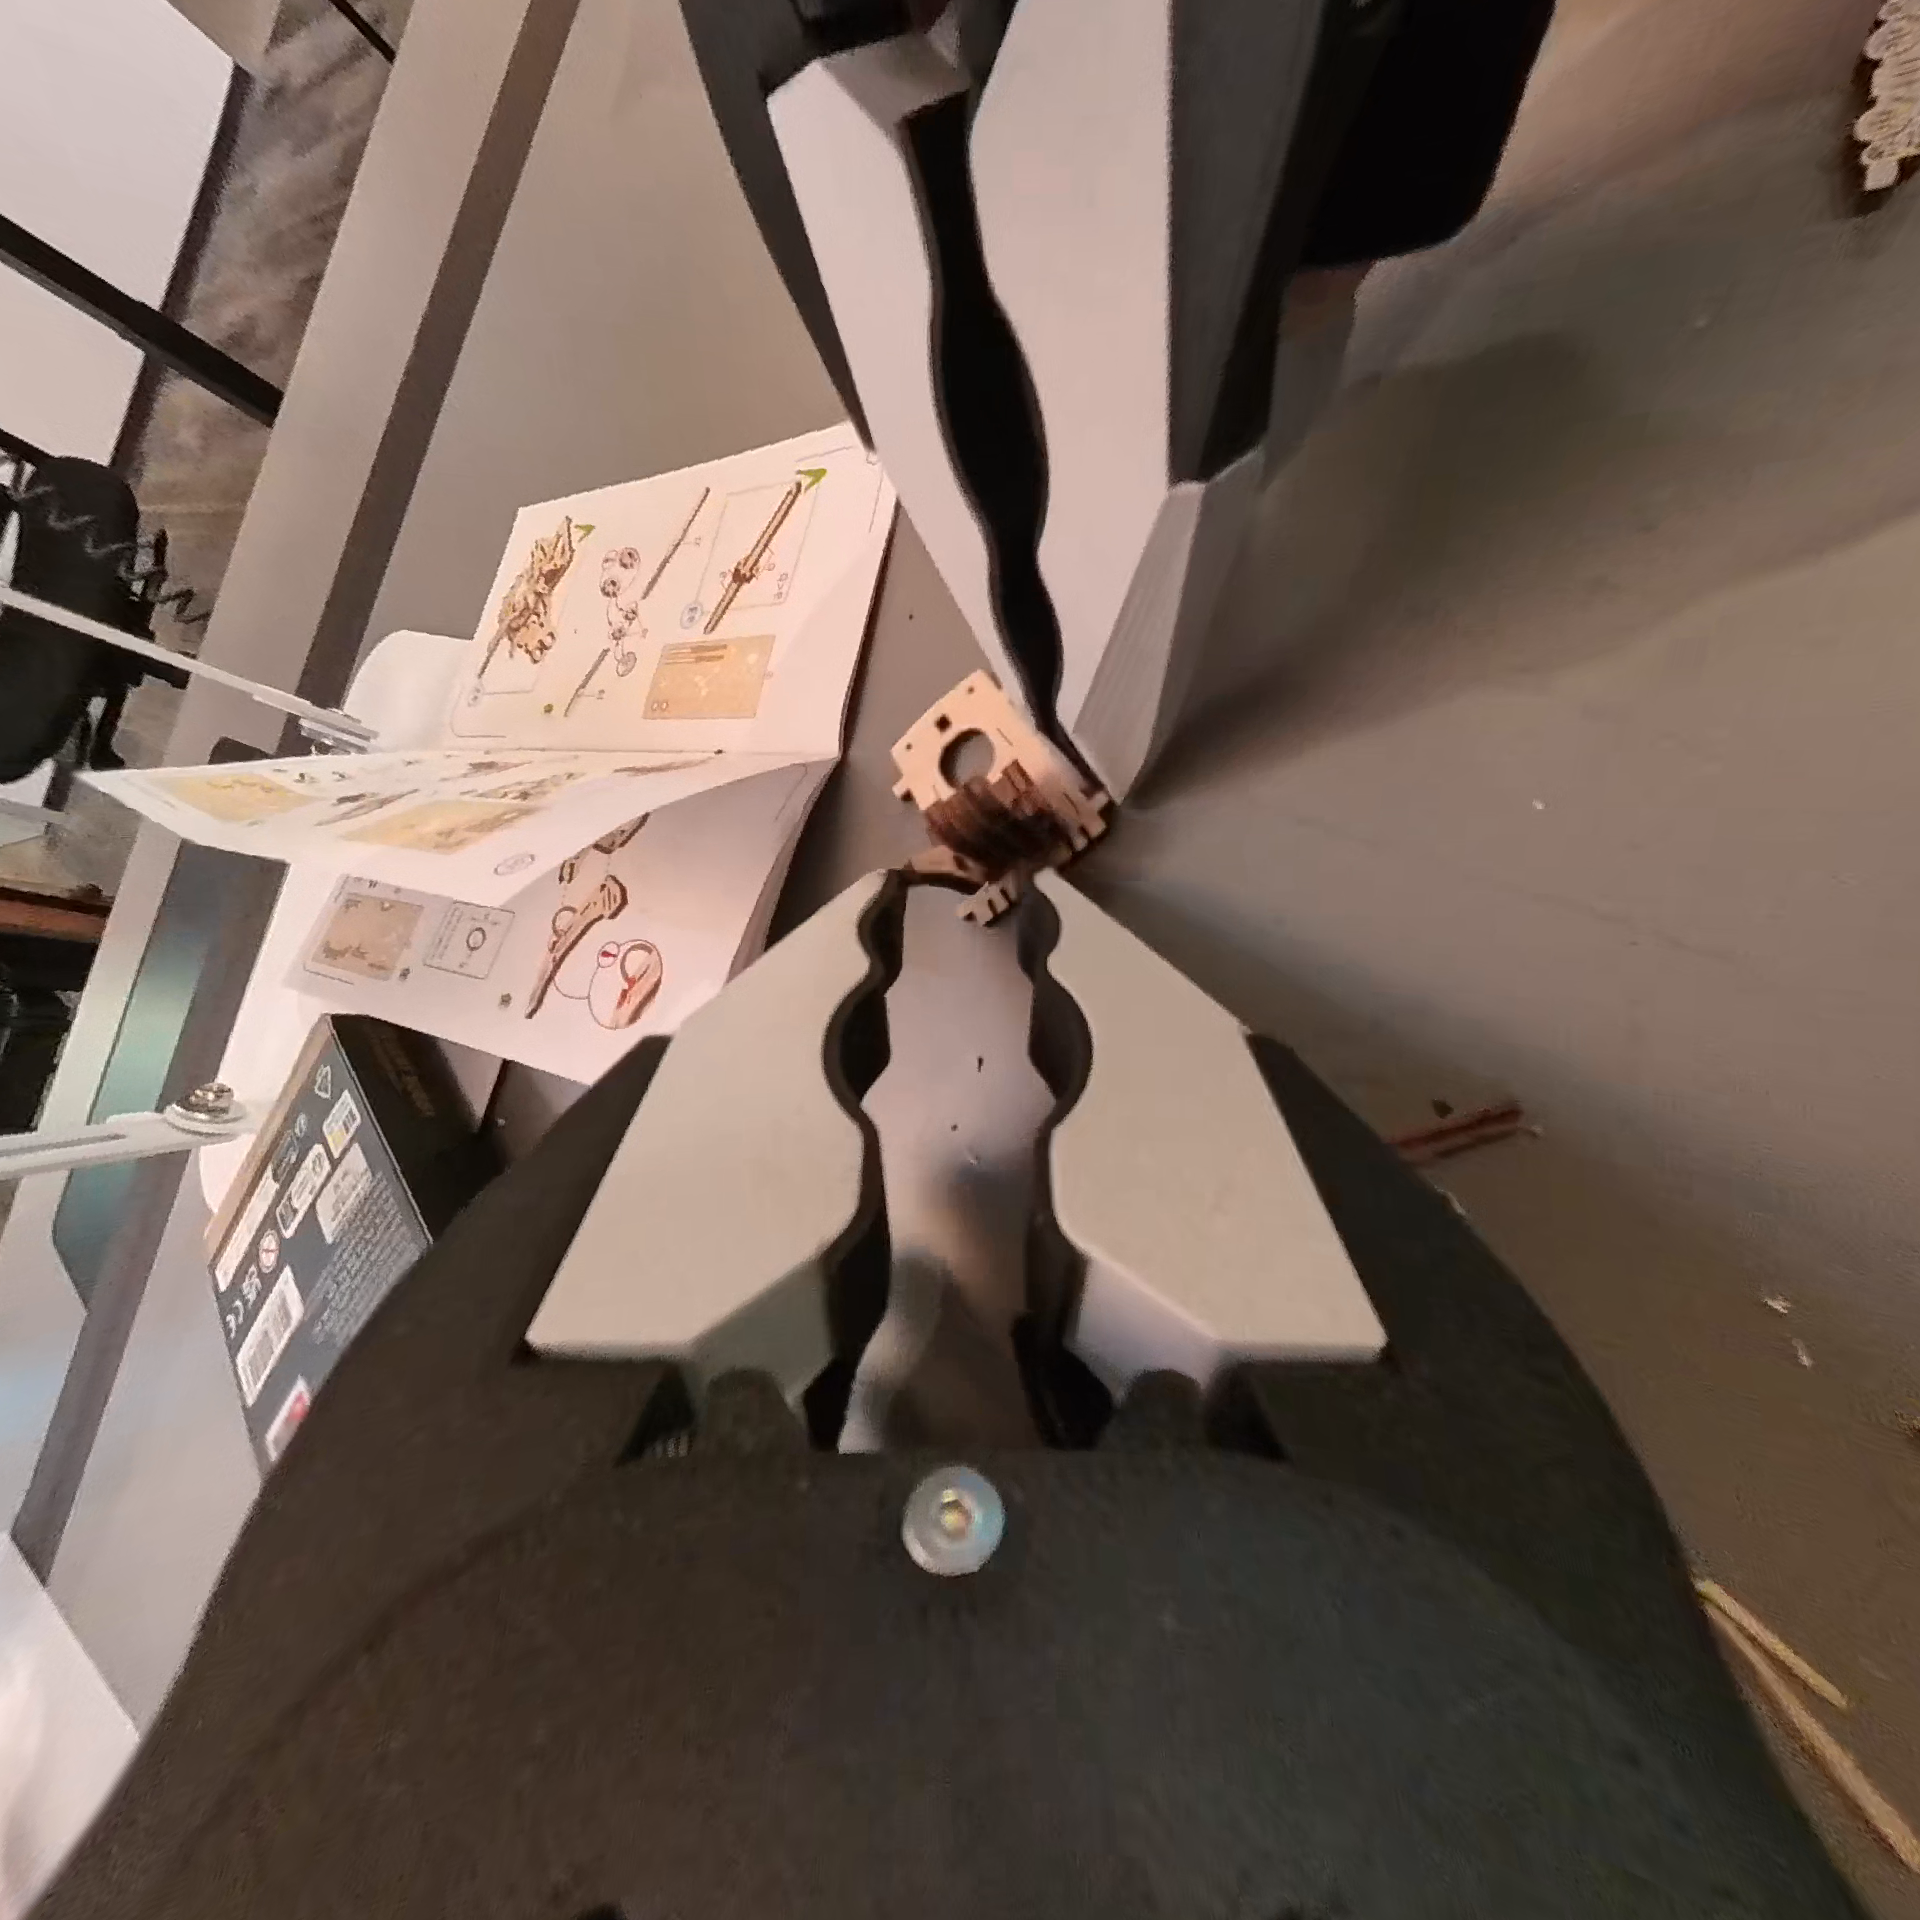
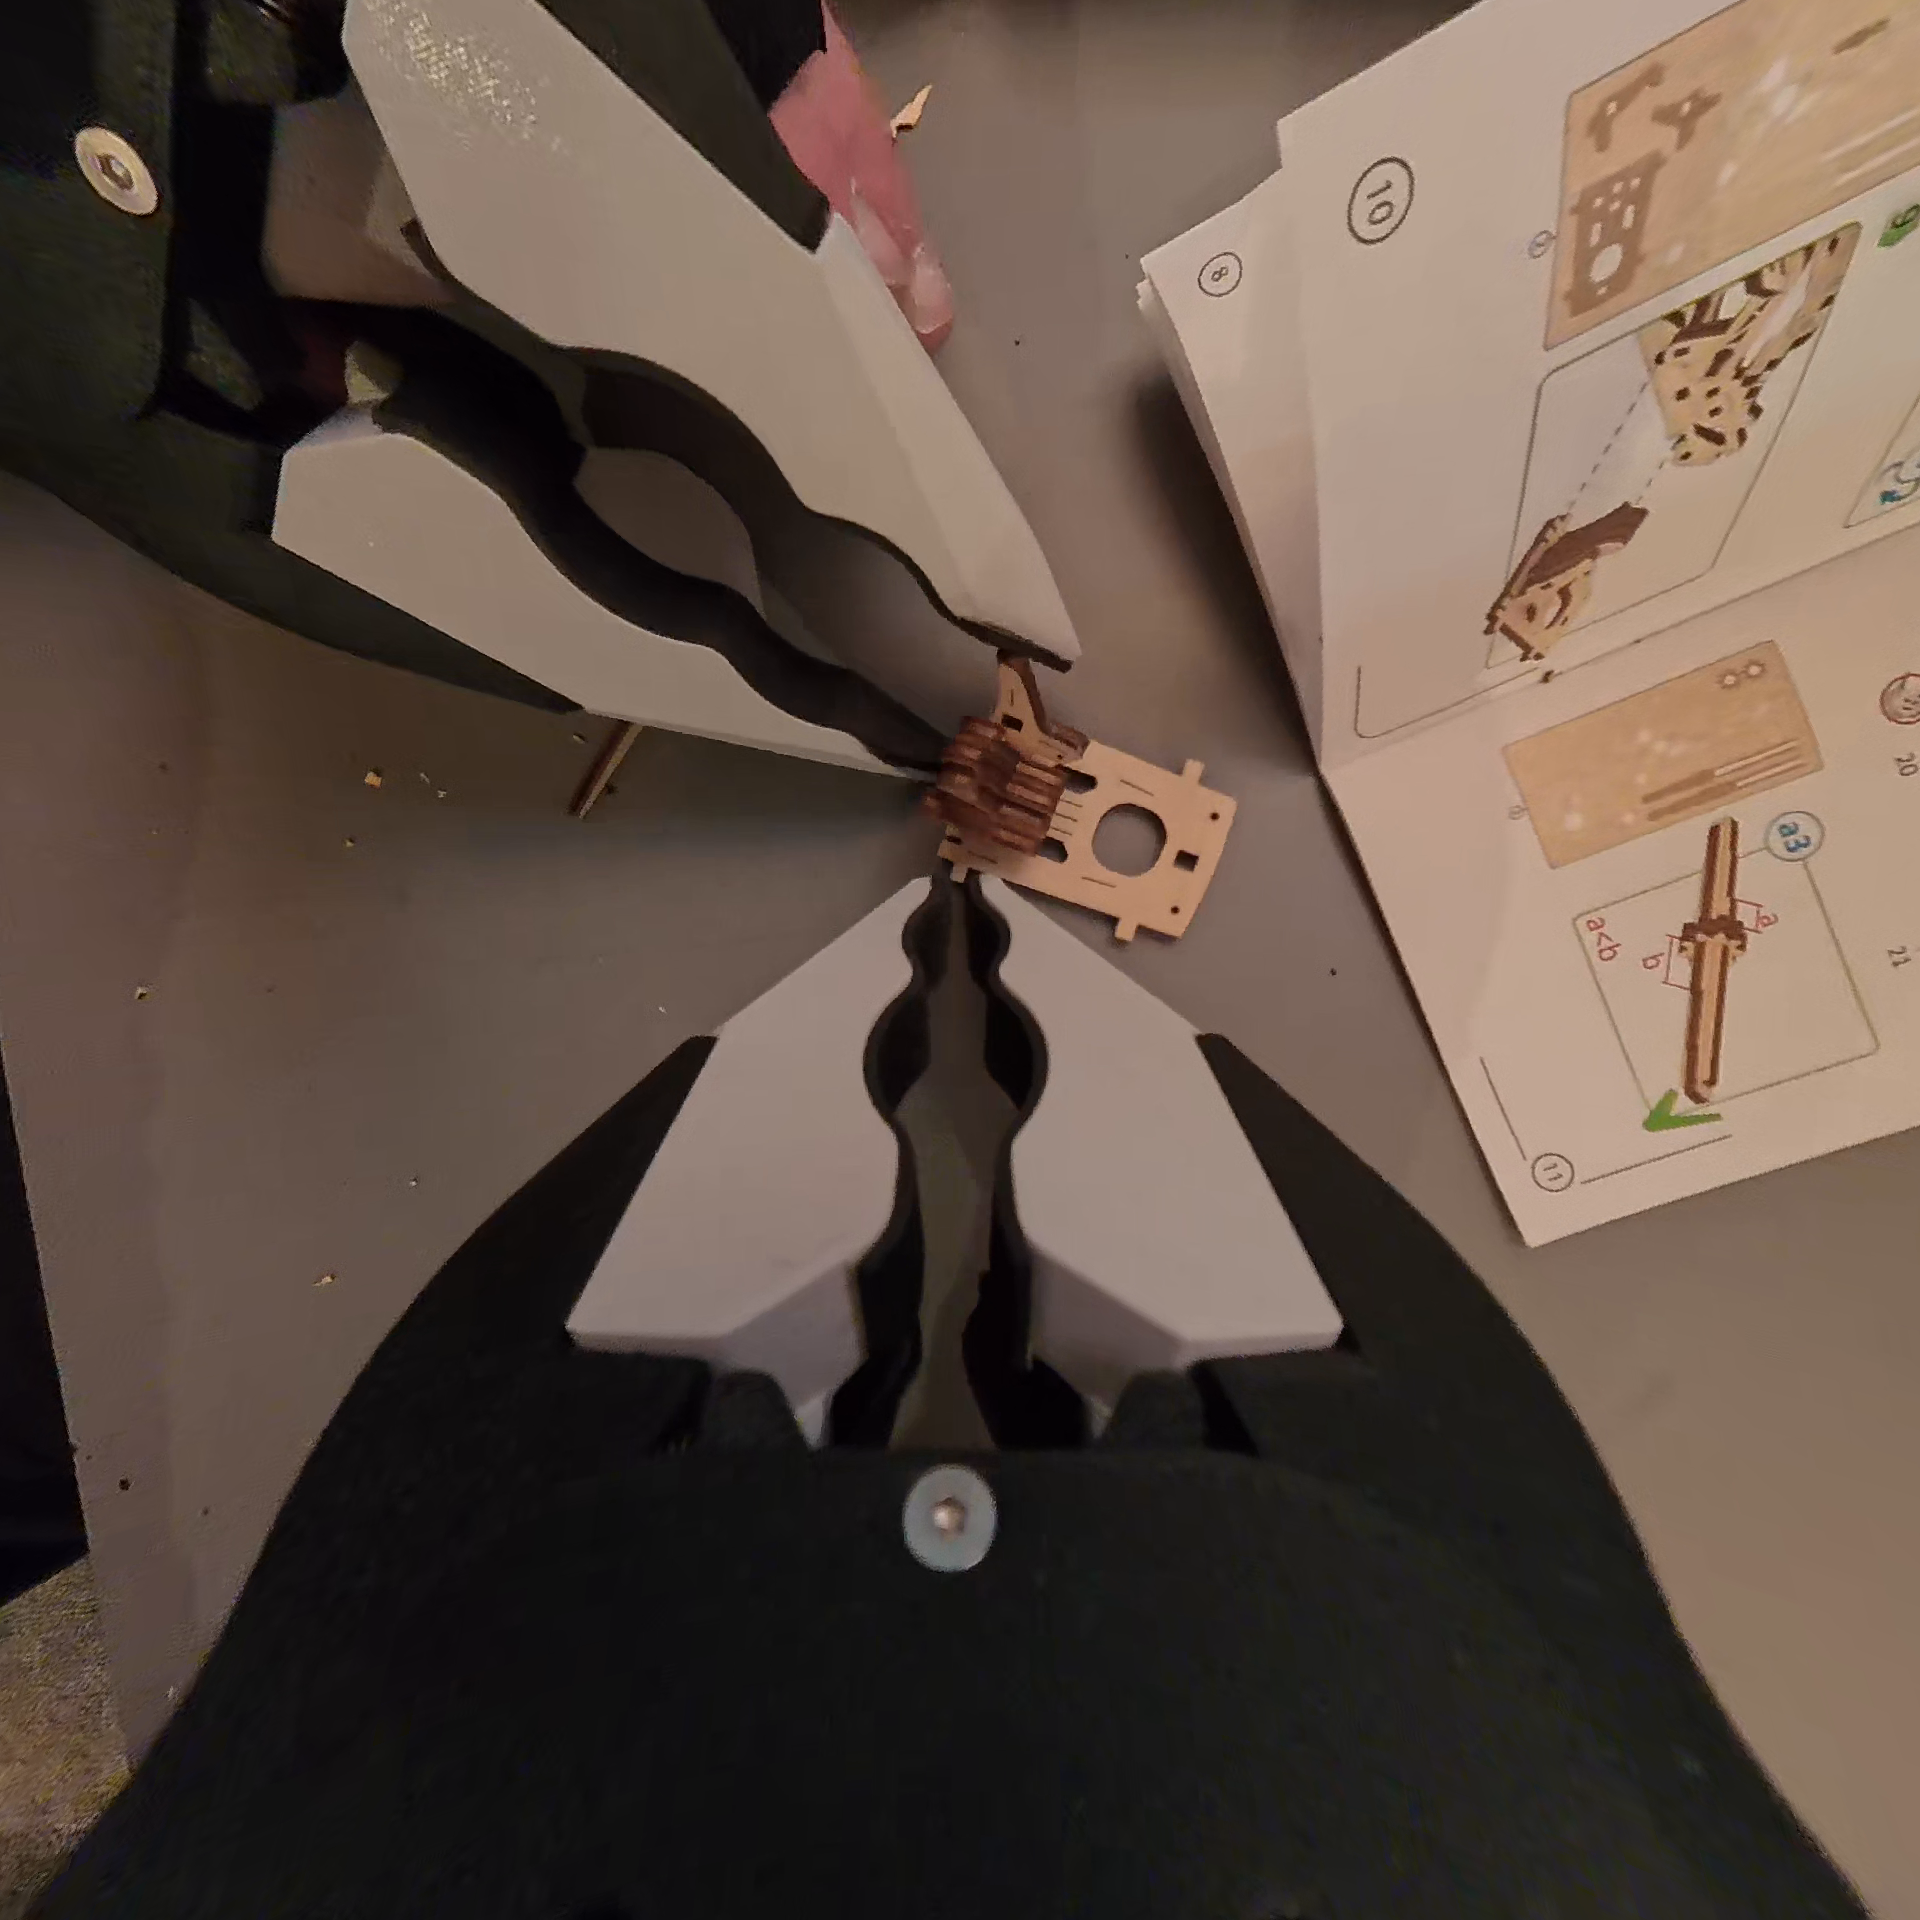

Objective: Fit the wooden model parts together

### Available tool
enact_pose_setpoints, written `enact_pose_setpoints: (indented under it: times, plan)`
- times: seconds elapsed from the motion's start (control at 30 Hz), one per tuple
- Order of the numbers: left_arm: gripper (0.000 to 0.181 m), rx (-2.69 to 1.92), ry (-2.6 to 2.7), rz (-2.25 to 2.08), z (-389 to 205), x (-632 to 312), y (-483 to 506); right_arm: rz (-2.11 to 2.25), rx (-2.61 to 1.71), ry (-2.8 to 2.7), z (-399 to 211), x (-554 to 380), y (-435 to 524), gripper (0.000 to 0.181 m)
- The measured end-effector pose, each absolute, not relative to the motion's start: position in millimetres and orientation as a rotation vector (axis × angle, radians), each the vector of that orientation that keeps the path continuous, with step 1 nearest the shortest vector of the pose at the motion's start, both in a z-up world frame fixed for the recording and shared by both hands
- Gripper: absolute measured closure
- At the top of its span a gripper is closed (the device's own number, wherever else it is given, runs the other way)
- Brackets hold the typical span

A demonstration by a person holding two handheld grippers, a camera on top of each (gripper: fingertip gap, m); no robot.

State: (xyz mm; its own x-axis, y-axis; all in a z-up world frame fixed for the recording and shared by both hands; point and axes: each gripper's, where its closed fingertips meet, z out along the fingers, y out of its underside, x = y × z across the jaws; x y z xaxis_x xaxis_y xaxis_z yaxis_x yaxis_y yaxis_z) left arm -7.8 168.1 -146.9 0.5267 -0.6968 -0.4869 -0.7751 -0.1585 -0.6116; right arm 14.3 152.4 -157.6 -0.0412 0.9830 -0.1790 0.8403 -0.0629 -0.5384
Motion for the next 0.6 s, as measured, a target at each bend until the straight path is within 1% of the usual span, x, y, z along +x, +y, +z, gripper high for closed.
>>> enact_pose_setpoints:
  times: [0.1, 0.2, 0.33, 0.37, 0.47, 0.6]
  plan:
    - [0.162, -1.867, 1.237, 0.136, -146.9, -7.5, 168.1, 0.807, -1.968, -1.946, -157.8, 11.3, 148.2, 0.181]
    - [0.158, -1.860, 1.256, 0.108, -148.0, -6.9, 168.0, 0.812, -1.975, -1.953, -157.3, 11.9, 146.0, 0.179]
    - [0.155, -1.841, 1.291, 0.092, -147.1, -4.6, 170.4, 0.760, -1.994, -1.929, -148.1, 21.1, 155.4, 0.160]
    - [0.154, -1.846, 1.296, 0.083, -147.1, -4.1, 170.9, 0.739, -1.980, -1.918, -144.8, 22.3, 160.3, 0.158]
    - [0.154, -1.851, 1.310, 0.070, -146.9, -1.6, 171.5, 0.718, -1.858, -1.916, -135.3, 16.4, 169.1, 0.144]
    - [0.157, -1.844, 1.327, 0.068, -149.0, 3.8, 170.1, 0.707, -1.717, -1.988, -139.7, 4.0, 163.4, 0.137]
